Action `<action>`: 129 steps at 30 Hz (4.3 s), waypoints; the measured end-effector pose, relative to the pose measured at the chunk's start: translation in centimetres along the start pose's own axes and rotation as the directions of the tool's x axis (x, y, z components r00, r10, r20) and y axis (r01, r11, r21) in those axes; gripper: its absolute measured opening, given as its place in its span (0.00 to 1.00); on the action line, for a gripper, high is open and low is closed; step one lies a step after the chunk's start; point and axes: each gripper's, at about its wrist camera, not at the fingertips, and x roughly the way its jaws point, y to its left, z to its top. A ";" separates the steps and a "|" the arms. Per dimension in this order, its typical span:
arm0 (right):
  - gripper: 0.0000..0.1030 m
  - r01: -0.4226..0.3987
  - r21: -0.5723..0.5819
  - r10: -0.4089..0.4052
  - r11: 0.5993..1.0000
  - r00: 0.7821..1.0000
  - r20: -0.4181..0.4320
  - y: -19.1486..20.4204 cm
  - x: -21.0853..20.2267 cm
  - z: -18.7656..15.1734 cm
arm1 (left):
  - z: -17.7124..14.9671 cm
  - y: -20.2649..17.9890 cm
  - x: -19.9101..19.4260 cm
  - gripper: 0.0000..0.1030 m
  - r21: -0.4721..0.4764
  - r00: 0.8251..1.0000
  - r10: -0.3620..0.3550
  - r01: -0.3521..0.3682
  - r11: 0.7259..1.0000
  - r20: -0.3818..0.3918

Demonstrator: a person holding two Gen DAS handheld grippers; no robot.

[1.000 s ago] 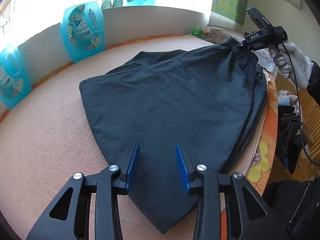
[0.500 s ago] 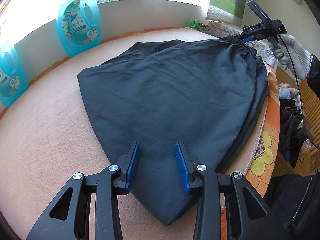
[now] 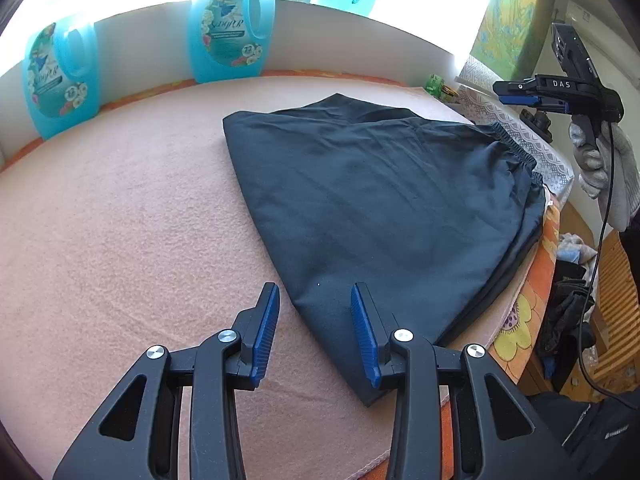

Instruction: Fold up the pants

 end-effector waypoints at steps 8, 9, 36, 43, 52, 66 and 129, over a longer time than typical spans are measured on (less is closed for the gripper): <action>0.45 -0.177 -0.127 0.161 0.976 0.978 -0.129 11.4 6.3 1.7 | -0.4 0.4 -0.2 0.34 -0.070 1.000 -0.024 0.026 0.997 0.019; 0.45 -0.189 -0.135 0.169 0.973 0.975 -0.146 12.6 7.2 1.9 | -0.4 0.5 -0.2 0.34 -0.076 0.999 -0.029 0.030 0.997 0.019; 0.45 -0.018 -0.276 -0.111 0.961 0.889 -0.444 26.2 22.8 2.7 | -0.5 0.4 -0.3 0.34 -0.121 0.992 -0.114 0.120 0.985 0.053; 0.26 -0.013 -0.297 -0.125 0.955 0.890 -0.438 26.1 22.8 2.9 | -0.3 0.5 -0.6 0.34 -0.124 0.994 -0.097 0.103 0.987 0.053; 0.04 -0.106 -0.194 0.025 0.975 0.924 -0.382 23.5 19.0 3.8 | 0.3 0.3 0.6 0.53 -0.169 0.997 -0.072 0.074 0.983 0.016; 0.03 -0.157 -0.136 0.117 0.978 0.957 -0.265 20.0 13.6 4.9 | 2.2 -2.2 -1.2 0.07 -0.114 0.973 -0.186 0.202 0.973 0.139; 0.01 0.165 0.422 -0.166 0.891 0.986 -0.034 -24.7 0.3 -0.3 | 16.6 -21.1 6.6 0.06 0.331 0.869 -0.485 0.487 0.809 -0.094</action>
